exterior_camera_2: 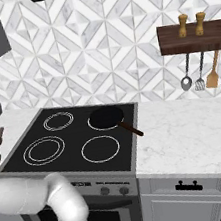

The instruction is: Pick the kettle from the counter and place it on a stove burner. Then turn the burner on.

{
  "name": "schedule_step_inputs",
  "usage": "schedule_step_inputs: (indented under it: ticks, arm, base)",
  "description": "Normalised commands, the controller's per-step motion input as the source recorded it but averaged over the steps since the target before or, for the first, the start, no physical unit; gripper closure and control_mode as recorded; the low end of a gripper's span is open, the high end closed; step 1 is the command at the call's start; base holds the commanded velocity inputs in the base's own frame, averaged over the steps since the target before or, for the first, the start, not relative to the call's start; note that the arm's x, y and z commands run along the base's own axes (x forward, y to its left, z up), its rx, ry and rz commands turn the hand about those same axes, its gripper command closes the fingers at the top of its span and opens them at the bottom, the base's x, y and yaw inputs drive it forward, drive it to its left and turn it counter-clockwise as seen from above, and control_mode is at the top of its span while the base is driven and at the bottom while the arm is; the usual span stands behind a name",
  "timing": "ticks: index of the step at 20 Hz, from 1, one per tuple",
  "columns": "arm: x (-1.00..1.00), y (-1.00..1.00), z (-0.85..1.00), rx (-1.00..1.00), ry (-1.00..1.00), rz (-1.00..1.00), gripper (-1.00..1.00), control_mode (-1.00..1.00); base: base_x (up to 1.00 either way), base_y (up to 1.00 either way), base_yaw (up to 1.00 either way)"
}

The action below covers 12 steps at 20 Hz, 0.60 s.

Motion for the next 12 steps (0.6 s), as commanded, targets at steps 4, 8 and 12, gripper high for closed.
schedule_step_inputs:
  ticks: [4,8,12]
  arm:
    - [0.22,0.12,0.08,-0.03,0.00,0.02,-1.00,-1.00]
    - [0.16,-0.01,0.02,-0.01,0.00,0.12,-1.00,-1.00]
    - [0.36,-0.03,-0.01,-0.01,0.00,0.13,-1.00,-1.00]
  base:
    - [0.00,0.00,0.00]
    - [0.00,0.00,0.00]
    - [0.00,0.00,0.00]
